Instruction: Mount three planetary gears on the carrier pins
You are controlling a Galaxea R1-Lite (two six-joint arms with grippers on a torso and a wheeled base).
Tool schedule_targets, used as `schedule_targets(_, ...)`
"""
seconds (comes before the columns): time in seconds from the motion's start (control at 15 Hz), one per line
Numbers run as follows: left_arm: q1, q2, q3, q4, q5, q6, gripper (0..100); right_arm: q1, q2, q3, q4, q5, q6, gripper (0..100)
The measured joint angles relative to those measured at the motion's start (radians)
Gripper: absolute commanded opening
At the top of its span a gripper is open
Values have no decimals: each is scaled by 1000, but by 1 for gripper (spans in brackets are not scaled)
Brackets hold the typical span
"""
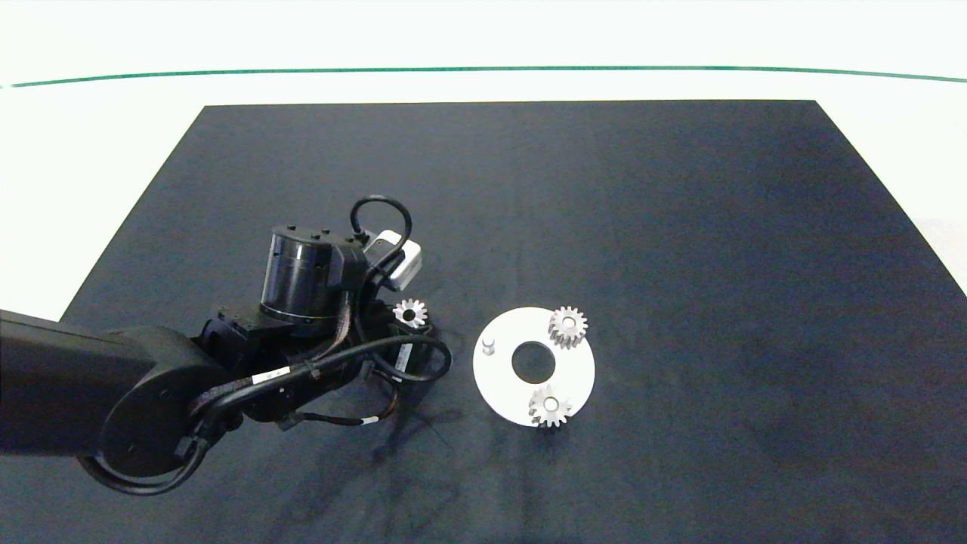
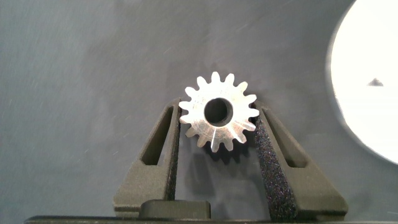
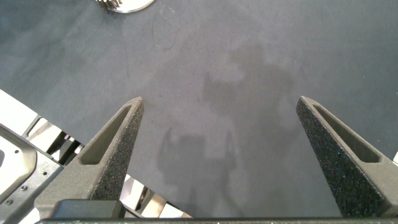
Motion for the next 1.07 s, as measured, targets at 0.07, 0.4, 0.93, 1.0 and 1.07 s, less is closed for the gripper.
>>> schedule_targets(0.07, -11, -7, -5, 1, 1, 1, 0, 0, -1, 0, -1, 0, -1, 100)
schedule_targets(0.4, -89, -54, -16, 11, 3, 0, 0, 0, -21, -12, -4, 4, -20, 100)
schedule_targets(0.93, -208, -70, -24, 33, 11, -1, 0, 0, -38, -27, 1, 4, -22, 100)
schedule_targets(1.0, -220, -68, -26, 33, 14, -1, 0, 0, -38, -27, 1, 5, -22, 100)
schedule_targets(1.07, -230, -64, -30, 32, 17, -1, 0, 0, -39, -27, 1, 5, -22, 100)
